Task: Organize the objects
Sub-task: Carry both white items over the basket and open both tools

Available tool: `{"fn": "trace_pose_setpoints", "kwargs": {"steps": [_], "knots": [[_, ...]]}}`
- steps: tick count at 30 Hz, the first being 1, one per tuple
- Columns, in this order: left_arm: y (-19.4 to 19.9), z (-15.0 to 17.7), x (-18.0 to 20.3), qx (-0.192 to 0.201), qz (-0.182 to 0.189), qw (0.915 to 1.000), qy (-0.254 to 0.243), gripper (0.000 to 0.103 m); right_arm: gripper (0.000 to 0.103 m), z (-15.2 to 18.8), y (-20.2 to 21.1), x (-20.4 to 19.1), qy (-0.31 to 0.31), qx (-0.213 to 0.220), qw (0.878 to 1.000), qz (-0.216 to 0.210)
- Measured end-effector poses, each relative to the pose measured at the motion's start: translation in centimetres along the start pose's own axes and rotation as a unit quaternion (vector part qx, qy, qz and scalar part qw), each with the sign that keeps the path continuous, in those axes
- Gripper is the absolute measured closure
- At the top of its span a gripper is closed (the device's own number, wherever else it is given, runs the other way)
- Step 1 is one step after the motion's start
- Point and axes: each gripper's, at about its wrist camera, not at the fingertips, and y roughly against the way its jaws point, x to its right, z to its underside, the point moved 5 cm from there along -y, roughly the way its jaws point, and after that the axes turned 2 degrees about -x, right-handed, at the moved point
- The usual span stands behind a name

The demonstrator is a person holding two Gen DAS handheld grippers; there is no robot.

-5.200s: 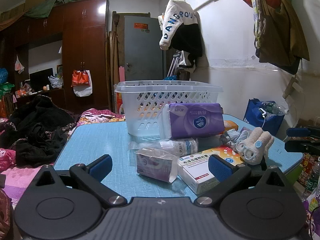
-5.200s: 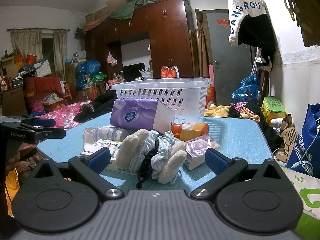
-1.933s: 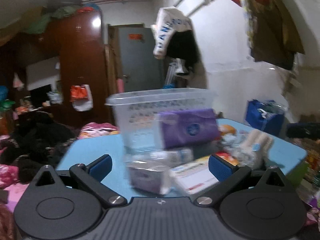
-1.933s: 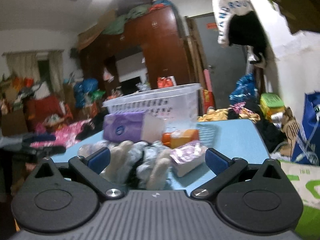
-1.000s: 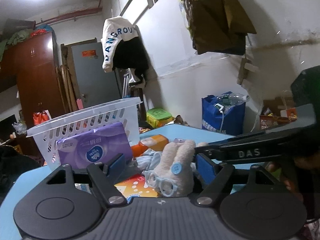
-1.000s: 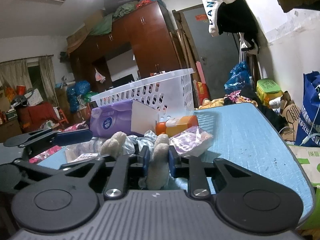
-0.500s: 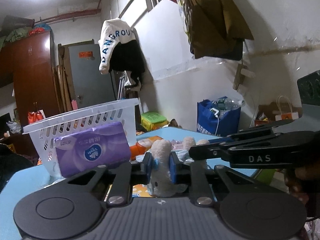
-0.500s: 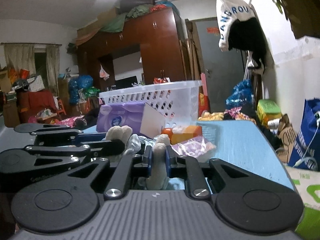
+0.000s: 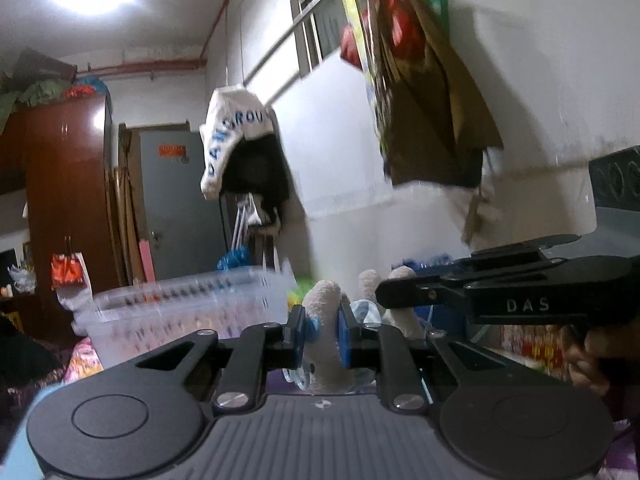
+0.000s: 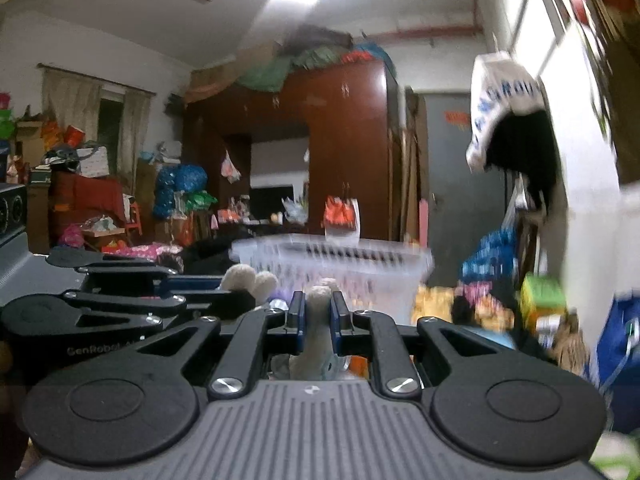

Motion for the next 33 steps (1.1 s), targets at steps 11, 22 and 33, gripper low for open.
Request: {"fn": "trace_pose_setpoints", "kwargs": {"steps": [11, 22, 33], "knots": [[-4.3, -8.6, -8.8, 0.027, -0.101, 0.9945, -0.006, 0.083, 0.089, -8.4, -11.3, -1.7, 0.038, 0.013, 0.999, -0.023], [-15.8, -3.9, -17.5, -0.075, -0.118, 0.9894, 0.042, 0.083, 0.089, -2.3, -23.7, -0.9, -0.011, -0.087, 0.996, -0.006], [-15.7, -2.0, -18.0, -0.088, -0.167, 0.9818, 0.022, 0.007, 0.013, -4.0, -22.3, 0.9, -0.019, -0.113, 0.993, 0.027]]}}
